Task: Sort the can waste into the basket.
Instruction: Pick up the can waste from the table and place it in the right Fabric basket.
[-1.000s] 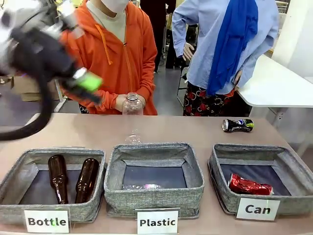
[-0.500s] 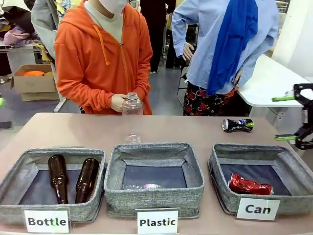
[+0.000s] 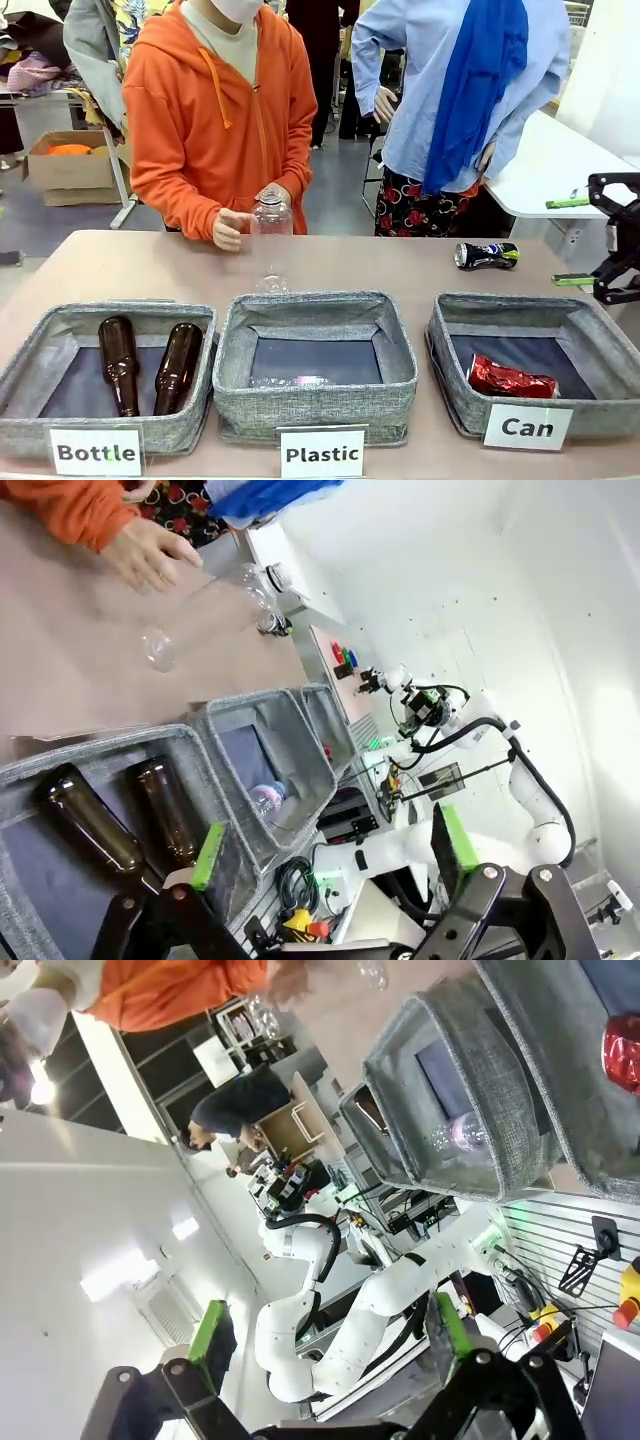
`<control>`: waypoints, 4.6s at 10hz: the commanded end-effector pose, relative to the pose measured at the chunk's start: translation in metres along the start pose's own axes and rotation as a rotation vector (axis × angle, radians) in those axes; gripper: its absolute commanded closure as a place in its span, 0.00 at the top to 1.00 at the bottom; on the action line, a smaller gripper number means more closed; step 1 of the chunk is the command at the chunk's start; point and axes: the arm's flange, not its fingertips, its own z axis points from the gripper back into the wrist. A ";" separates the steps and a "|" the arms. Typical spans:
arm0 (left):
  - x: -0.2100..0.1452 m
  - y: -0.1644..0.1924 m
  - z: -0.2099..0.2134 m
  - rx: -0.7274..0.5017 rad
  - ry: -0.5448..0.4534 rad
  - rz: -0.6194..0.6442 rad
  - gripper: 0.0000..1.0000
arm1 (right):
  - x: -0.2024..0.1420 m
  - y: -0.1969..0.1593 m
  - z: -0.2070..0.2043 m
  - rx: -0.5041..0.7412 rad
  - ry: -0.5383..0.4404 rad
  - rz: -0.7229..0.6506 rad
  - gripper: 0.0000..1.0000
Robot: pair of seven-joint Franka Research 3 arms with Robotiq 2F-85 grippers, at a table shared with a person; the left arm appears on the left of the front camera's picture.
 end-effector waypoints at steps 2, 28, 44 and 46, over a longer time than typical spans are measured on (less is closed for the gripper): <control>-0.002 -0.005 0.002 -0.004 0.012 0.003 1.00 | -0.005 0.001 0.000 -0.008 0.013 0.000 1.00; -0.002 -0.005 0.002 -0.004 0.012 0.003 1.00 | 0.221 0.144 -0.050 -1.388 0.062 1.389 1.00; -0.002 -0.005 0.002 -0.004 0.012 0.003 1.00 | 0.290 0.116 -0.058 -1.052 0.887 1.970 1.00; -0.002 -0.005 0.002 -0.004 0.012 0.003 1.00 | 0.316 0.115 -0.068 -1.178 0.841 1.944 1.00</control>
